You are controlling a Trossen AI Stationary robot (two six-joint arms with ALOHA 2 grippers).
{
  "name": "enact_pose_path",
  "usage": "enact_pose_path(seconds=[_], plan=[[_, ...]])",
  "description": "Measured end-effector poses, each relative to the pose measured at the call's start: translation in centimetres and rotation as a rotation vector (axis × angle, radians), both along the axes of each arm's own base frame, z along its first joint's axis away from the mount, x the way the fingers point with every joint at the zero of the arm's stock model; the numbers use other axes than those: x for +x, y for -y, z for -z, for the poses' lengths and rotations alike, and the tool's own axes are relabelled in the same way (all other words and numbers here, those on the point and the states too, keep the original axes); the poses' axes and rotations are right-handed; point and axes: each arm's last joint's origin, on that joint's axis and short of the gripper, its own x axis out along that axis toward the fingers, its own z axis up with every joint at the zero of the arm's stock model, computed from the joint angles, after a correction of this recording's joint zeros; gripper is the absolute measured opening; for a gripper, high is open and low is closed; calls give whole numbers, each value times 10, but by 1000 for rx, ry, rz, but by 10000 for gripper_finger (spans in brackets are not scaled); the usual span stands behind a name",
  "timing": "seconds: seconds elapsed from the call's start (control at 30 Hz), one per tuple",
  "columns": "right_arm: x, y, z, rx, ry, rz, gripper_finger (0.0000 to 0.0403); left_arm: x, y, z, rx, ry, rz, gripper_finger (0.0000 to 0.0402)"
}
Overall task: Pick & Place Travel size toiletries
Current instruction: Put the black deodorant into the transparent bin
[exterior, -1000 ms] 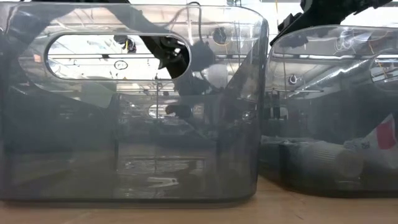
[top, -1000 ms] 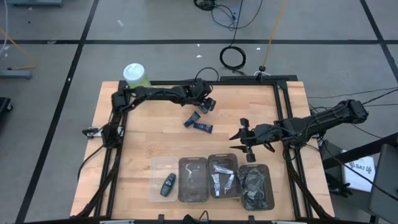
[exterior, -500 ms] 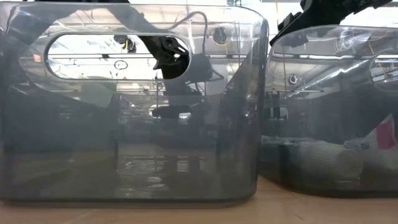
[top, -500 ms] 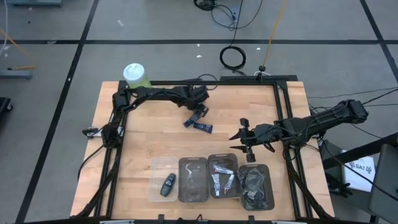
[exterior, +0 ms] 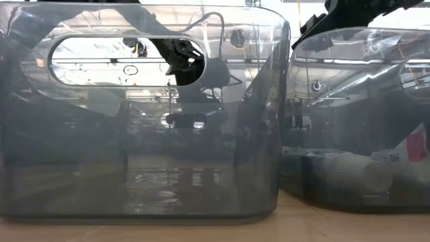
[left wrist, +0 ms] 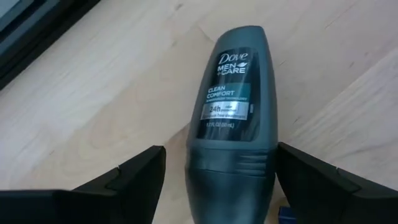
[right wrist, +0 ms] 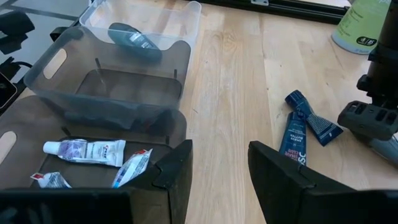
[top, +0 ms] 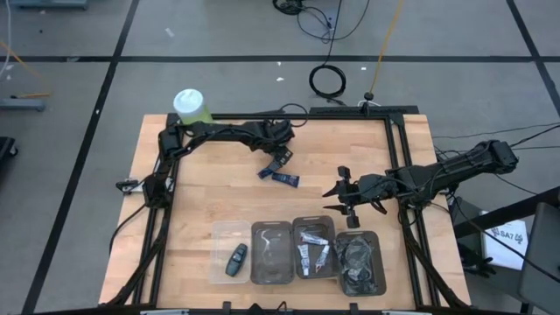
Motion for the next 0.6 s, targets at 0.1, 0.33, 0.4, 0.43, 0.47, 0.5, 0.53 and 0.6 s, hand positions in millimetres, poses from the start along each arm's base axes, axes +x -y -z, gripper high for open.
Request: enact_pose_path(seconds=[0.1, 0.33, 0.4, 0.43, 0.47, 0.5, 0.53, 0.6], plan=[[0, 0, 0, 1, 0, -1, 144, 0, 0, 0, 2, -5, 12, 262], [0, 0, 0, 2, 0, -1, 144, 0, 1, 0, -23, 5, 34, 176], [0, 0, 0, 2, -1, -2, 144, 0, 1, 0, -30, 8, 37, 176], [0, 0, 0, 2, -1, -2, 144, 0, 1, 0, -33, 9, 39, 176], [0, 0, 0, 2, 0, -1, 144, 0, 1, 0, -33, 9, 39, 176], [0, 0, 0, 2, -1, -1, 144, 1, 1, 0, -35, 9, 42, 176], [0, 0, 0, 2, -1, -1, 144, 0, 1, -1, -35, 12, 45, 176], [0, 0, 0, 2, -2, -1, 144, 1, 3, -3, -38, 12, 55, 176]])
